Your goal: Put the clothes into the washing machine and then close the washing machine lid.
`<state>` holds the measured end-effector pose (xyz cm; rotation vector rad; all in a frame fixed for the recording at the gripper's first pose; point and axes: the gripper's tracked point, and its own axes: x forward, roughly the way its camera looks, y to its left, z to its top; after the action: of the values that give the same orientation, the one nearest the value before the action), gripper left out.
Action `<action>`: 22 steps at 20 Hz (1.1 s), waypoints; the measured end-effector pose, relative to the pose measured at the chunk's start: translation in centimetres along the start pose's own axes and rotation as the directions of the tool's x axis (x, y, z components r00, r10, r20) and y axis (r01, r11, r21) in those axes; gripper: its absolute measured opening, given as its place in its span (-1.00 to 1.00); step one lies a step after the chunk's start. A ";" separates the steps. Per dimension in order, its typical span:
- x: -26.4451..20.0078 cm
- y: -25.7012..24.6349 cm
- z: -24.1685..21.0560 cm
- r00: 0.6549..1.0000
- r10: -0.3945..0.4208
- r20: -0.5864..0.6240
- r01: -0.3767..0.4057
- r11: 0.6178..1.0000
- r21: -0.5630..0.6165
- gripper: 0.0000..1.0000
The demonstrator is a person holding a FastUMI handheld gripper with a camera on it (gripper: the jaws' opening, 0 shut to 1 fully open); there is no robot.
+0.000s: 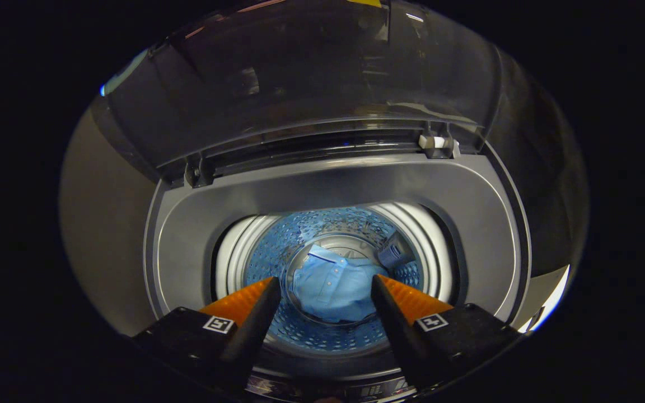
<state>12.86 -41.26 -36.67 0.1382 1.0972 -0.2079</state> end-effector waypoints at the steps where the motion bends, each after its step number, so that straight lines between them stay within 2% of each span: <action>1: 0.2 -0.5 -0.4 1.000 -0.011 -0.001 0.011 1.000 -0.004 1.00; 8: -2.9 -0.7 1.0 0.999 -0.002 0.043 0.002 1.000 0.001 0.99; 16: -13.1 0.3 10.9 0.966 0.051 0.253 -0.051 0.999 -0.007 0.99; 22: -20.0 2.9 19.2 0.910 0.091 0.404 -0.085 0.996 -0.033 0.99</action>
<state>21.35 -40.57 -10.17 0.1239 0.6752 -0.1389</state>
